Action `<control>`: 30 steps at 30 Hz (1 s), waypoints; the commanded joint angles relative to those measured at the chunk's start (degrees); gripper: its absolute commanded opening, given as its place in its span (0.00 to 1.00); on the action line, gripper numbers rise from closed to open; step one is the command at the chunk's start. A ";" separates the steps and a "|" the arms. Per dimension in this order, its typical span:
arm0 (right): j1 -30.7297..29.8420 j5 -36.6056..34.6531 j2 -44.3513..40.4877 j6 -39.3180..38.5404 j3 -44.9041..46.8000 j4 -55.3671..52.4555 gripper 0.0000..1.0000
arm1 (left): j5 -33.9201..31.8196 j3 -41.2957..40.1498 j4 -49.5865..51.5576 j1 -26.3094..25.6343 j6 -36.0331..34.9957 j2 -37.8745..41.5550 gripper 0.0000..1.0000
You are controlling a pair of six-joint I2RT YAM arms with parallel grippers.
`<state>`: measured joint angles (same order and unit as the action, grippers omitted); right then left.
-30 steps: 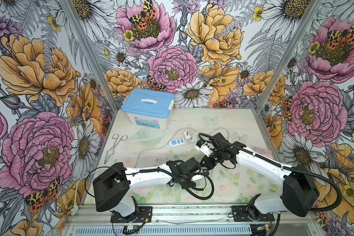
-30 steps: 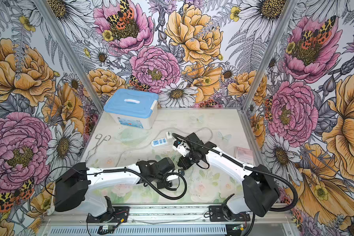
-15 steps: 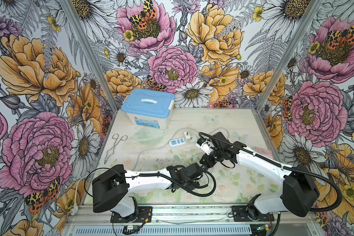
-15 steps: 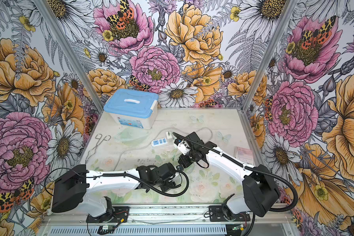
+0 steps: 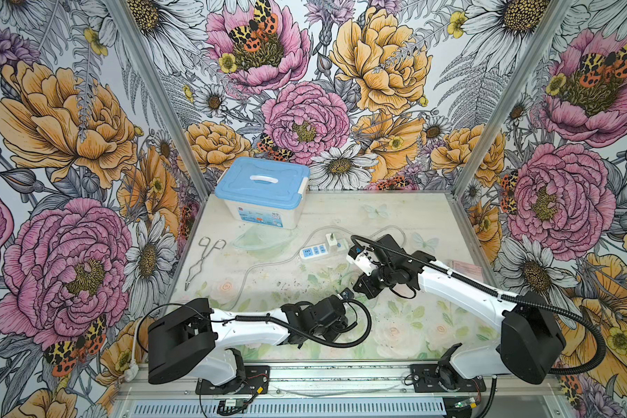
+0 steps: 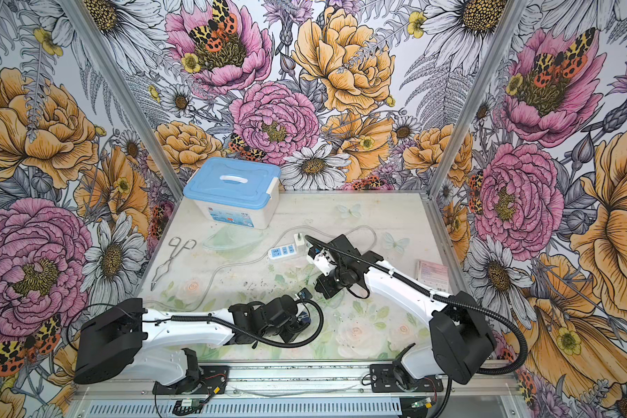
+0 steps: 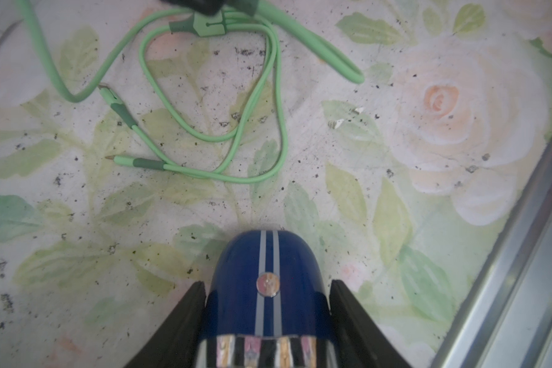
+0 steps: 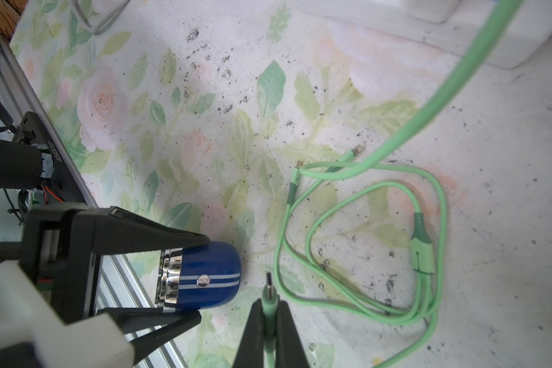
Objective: Charge the electric shaver
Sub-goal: Place the electric shaver at the center of the board, then pick up the electric shaver from the center of the board.
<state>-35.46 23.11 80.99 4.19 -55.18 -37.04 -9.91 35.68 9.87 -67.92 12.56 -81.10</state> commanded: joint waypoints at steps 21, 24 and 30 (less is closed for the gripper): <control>-0.22 -1.51 -3.36 0.84 0.78 -0.30 0.00 | 4.71 2.25 8.19 2.10 4.93 -10.29 0.72; -0.05 -1.71 -3.80 0.90 1.02 -0.29 0.00 | 5.86 2.46 8.63 2.52 6.07 -11.26 0.72; 0.31 -1.77 -3.82 0.85 1.28 -0.20 0.00 | 8.55 2.55 10.26 3.50 9.60 -11.32 0.75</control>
<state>-35.38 22.22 78.54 4.97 -54.30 -37.26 -7.07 40.49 13.04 -65.17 17.98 -89.34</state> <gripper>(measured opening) 0.083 0.744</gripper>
